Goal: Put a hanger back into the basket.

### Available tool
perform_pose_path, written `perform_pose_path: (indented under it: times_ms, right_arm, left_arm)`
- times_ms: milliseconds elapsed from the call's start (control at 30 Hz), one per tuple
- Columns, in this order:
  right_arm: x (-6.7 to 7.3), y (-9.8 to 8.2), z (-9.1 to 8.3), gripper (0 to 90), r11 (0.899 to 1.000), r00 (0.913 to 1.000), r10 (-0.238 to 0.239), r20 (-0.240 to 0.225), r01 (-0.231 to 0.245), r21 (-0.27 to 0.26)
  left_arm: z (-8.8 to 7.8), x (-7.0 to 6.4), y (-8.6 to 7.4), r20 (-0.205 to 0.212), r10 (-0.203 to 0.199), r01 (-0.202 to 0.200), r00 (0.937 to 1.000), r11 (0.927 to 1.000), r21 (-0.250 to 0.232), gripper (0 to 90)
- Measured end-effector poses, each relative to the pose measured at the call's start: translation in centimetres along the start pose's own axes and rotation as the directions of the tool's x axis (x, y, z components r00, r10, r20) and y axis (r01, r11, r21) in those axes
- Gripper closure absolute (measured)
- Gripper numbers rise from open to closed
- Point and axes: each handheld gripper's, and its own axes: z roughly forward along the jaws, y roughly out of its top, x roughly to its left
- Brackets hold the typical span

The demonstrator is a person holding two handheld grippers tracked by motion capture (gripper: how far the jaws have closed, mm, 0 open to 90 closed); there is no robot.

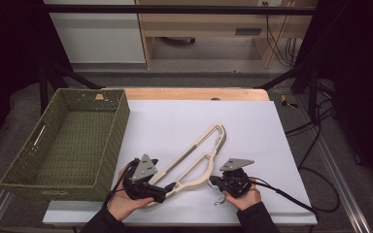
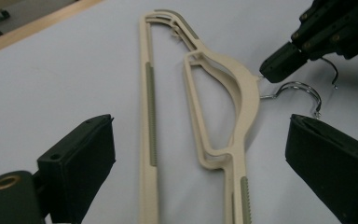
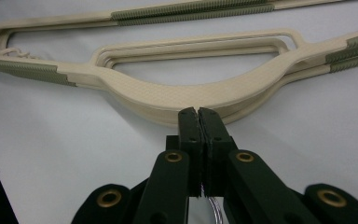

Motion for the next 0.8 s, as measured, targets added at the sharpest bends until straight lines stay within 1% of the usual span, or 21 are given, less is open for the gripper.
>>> perform_pose_path:
  times_ms: [33, 67, 100, 133, 167, 200, 233, 267, 300, 333, 400, 433, 467, 500, 533, 600, 633, 667, 700, 767, 800]
  right_arm:
    - [0.1, 0.1, 0.0, 89.3, 1.0, 1.0, 0.004, 0.0, -0.004, -0.002]
    - [0.1, 0.2, -0.1, 89.3, 1.0, 1.0, -0.007, 0.001, 0.007, 0.003]
    - [0.1, 0.2, -0.1, 89.3, 1.0, 1.0, -0.008, 0.005, 0.008, 0.002]
    - [0.2, 0.3, -0.2, 89.3, 1.0, 1.0, -0.004, 0.008, 0.004, -0.006]
    - [0.1, 0.3, -0.3, 89.3, 1.0, 0.9998, -0.022, 0.002, 0.022, -0.004]
    - [0.1, 0.4, -0.4, 89.3, 1.0, 0.9999, -0.012, 0.001, 0.012, -0.007]
    - [0.0, 0.5, -0.5, 89.3, 1.0, 0.9998, -0.021, 0.002, 0.021, -0.008]
    - [0.0, 0.6, -0.6, 89.3, 1.0, 0.9998, -0.02, 0.001, 0.02, -0.012]
    - [0.0, 0.7, -0.8, 89.3, 1.0, 0.9999, -0.017, 0.004, 0.017, -0.008]
    - [0.1, 0.8, -0.9, 89.3, 1.0, 0.9999, -0.015, 0.003, 0.015, -0.006]
    - [0.0, 0.9, -1.1, 89.3, 1.0, 0.9996, -0.029, 0.006, 0.029, -0.008]
    - [0.1, 1.0, -1.2, 89.3, 1.0, 0.9999, -0.011, 0.005, 0.011, -0.004]
    - [0.0, 1.1, -1.3, 89.3, 1.0, 0.9997, -0.024, 0.004, 0.024, -0.008]
    - [0.0, 1.2, -1.4, 89.3, 0.999, 0.9995, -0.031, 0.001, 0.031, -0.011]
    - [0.1, 1.3, -1.5, 89.3, 1.0, 0.9998, -0.02, 0.007, 0.02, -0.006]
    - [0.1, 1.4, -1.7, 89.3, 1.0, 0.9999, -0.015, 0.006, 0.015, -0.013]
    - [0.1, 1.4, -1.7, 89.3, 1.0, 0.9999, -0.015, 0.006, 0.015, -0.013]
    - [0.1, 1.5, -1.9, 89.3, 1.0, 0.9997, -0.025, 0.003, 0.025, -0.018]
    - [0.1, 1.6, -1.9, 89.3, 1.0, 0.9998, -0.019, 0.006, 0.019, -0.018]
    - [0.1, 1.7, -2.1, 89.3, 0.999, 0.9994, -0.035, 0.004, 0.035, -0.025]
    - [0.2, 1.7, -2.1, 89.3, 0.999, 0.9993, -0.038, 0.006, 0.038, -0.026]
  left_arm:
    - [0.6, -0.3, 0.2, 0.009, 0.008, -0.009, 0.9999, 0.9999, 0.012, 9.8]
    - [1.1, -0.6, 0.4, 0.019, 0.019, -0.02, 0.9996, 0.9995, 0.025, 10.7]
    - [1.7, -1.0, 0.6, 0.027, 0.03, -0.03, 0.9992, 0.999, 0.033, 11.5]
    - [2.2, -1.3, 0.9, 0.032, 0.04, -0.041, 0.9987, 0.9983, 0.042, 12.4]
    - [2.7, -1.6, 1.1, 0.039, 0.051, -0.053, 0.9979, 0.9973, 0.05, 13.8]
    - [3.2, -1.9, 1.3, 0.045, 0.06, -0.063, 0.9972, 0.9962, 0.061, 15.8]
    - [3.7, -2.2, 1.6, 0.05, 0.069, -0.072, 0.9964, 0.9946, 0.074, 16.8]
    - [4.2, -2.4, 1.8, 0.055, 0.078, -0.083, 0.9954, 0.9931, 0.083, 18.1]
    - [4.6, -2.6, 2.0, 0.056, 0.098, -0.103, 0.9937, 0.99, 0.097, 20.2]
    - [5.1, -2.8, 2.2, 0.06, 0.107, -0.113, 0.9925, 0.9876, 0.109, 22.3]
    - [5.9, -3.2, 2.5, 0.072, 0.128, -0.137, 0.9891, 0.9828, 0.124, 27.6]
    - [6.4, -3.4, 2.6, 0.07, 0.138, -0.147, 0.9879, 0.9797, 0.136, 29.9]
    - [6.8, -3.6, 2.8, 0.067, 0.149, -0.157, 0.9866, 0.9767, 0.146, 32.9]
    - [7.3, -3.7, 2.9, 0.07, 0.155, -0.165, 0.9854, 0.9735, 0.159, 35.6]
    - [7.7, -3.9, 3.0, 0.074, 0.158, -0.169, 0.9846, 0.9713, 0.168, 37.4]
    - [8.6, -4.1, 3.2, 0.074, 0.172, -0.183, 0.9822, 0.9653, 0.186, 42.3]
    - [8.6, -4.1, 3.2, 0.074, 0.172, -0.183, 0.9822, 0.9653, 0.186, 44.3]
    - [9.5, -4.4, 3.3, 0.068, 0.189, -0.199, 0.9797, 0.9574, 0.209, 46.4]
    - [9.9, -4.5, 3.3, 0.067, 0.194, -0.204, 0.9787, 0.9535, 0.222, 48.4]
    - [10.6, -4.6, 3.4, 0.073, 0.197, -0.209, 0.9776, 0.9457, 0.249, 53.2]
    - [10.8, -4.8, 3.3, 0.071, 0.193, -0.205, 0.9786, 0.947, 0.247, 56.3]
